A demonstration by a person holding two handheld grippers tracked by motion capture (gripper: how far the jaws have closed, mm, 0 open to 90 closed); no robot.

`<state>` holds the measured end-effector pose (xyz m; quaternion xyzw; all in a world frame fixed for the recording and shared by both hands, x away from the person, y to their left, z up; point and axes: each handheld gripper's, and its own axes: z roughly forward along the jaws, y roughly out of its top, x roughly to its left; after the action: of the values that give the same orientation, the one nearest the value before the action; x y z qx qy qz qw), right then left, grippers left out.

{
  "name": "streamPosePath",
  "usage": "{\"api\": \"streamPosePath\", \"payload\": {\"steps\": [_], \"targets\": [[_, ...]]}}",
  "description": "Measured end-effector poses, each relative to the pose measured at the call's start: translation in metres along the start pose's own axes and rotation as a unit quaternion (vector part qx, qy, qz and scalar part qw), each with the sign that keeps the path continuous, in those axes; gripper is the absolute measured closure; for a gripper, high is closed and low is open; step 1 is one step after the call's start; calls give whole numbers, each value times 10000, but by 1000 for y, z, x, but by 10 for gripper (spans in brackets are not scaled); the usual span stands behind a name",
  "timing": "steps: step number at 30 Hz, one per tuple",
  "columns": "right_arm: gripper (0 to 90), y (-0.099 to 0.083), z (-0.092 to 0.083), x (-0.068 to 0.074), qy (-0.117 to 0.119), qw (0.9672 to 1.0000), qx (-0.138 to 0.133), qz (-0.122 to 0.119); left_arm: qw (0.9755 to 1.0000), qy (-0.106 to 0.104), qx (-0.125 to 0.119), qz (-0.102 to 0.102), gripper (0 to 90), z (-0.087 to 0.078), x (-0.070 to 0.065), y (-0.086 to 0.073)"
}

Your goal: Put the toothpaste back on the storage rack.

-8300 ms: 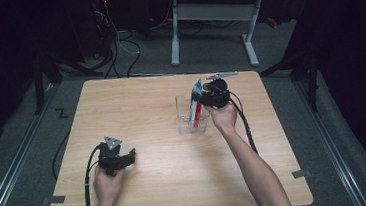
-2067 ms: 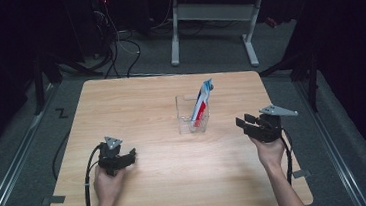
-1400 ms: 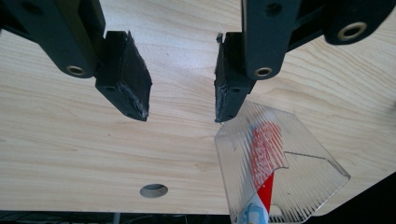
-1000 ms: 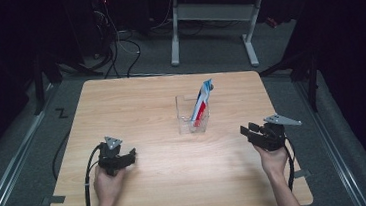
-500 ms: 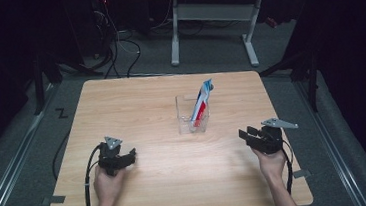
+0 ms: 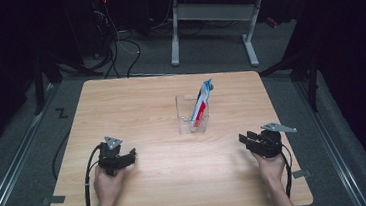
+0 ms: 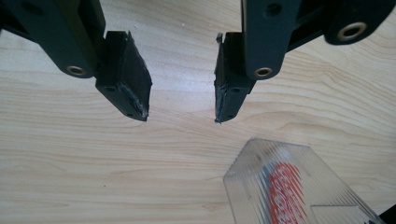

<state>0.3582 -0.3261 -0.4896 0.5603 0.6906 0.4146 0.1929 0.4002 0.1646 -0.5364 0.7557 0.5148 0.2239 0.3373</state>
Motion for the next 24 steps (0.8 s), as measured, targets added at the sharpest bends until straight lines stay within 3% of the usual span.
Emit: {"api": "streamPosePath", "payload": {"steps": [24], "targets": [[558,-19,19,-3,-88,9994,321,55,10000,1,0,1,278,0,0,0]]}}
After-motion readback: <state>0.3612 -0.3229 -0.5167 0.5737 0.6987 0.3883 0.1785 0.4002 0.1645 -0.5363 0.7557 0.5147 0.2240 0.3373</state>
